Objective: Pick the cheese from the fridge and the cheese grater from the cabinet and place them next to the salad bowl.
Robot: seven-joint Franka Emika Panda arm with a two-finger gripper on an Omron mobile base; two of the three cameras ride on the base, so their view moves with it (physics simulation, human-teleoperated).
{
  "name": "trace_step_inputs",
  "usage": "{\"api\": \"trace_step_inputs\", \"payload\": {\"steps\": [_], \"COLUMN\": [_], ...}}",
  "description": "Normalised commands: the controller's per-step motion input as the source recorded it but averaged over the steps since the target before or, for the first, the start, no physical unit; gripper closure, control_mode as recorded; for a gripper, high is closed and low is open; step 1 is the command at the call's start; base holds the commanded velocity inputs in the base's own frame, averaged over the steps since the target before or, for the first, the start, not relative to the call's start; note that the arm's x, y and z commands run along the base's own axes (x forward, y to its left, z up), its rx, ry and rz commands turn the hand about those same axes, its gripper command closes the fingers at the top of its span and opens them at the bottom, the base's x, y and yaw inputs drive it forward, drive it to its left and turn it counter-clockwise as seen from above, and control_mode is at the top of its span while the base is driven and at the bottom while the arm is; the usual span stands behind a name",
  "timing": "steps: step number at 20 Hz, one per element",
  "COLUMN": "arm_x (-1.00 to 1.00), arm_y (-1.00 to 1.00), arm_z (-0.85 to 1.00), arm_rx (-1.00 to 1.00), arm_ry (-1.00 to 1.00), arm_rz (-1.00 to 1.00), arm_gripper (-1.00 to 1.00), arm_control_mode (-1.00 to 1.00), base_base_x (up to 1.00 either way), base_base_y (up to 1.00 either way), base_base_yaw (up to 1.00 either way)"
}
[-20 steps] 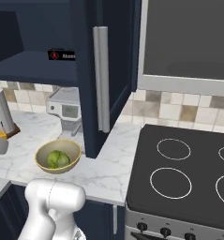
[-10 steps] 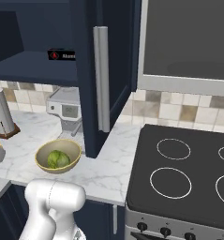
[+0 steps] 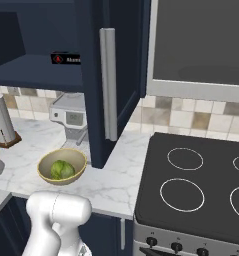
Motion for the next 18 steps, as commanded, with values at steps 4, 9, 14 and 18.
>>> {"api": "trace_step_inputs", "payload": {"steps": [4,9,14,18], "arm_x": [0.28,0.47,0.39,0.42], "arm_y": [0.00,0.20,0.07,0.08], "arm_z": [-0.22,-0.21,-0.27,-0.26], "arm_rx": [0.01,0.05,0.00,0.00], "arm_ry": [0.00,0.01,0.00,0.00], "arm_rz": [0.04,0.02,0.00,0.00], "arm_gripper": [1.00,1.00,1.00,1.00], "arm_control_mode": [-1.00,-1.00,-1.00,-1.00], "base_base_x": [0.00,0.00,0.00,0.00], "base_base_y": [0.00,0.00,0.00,0.00], "base_base_yaw": [0.00,0.00,0.00,0.00]}}
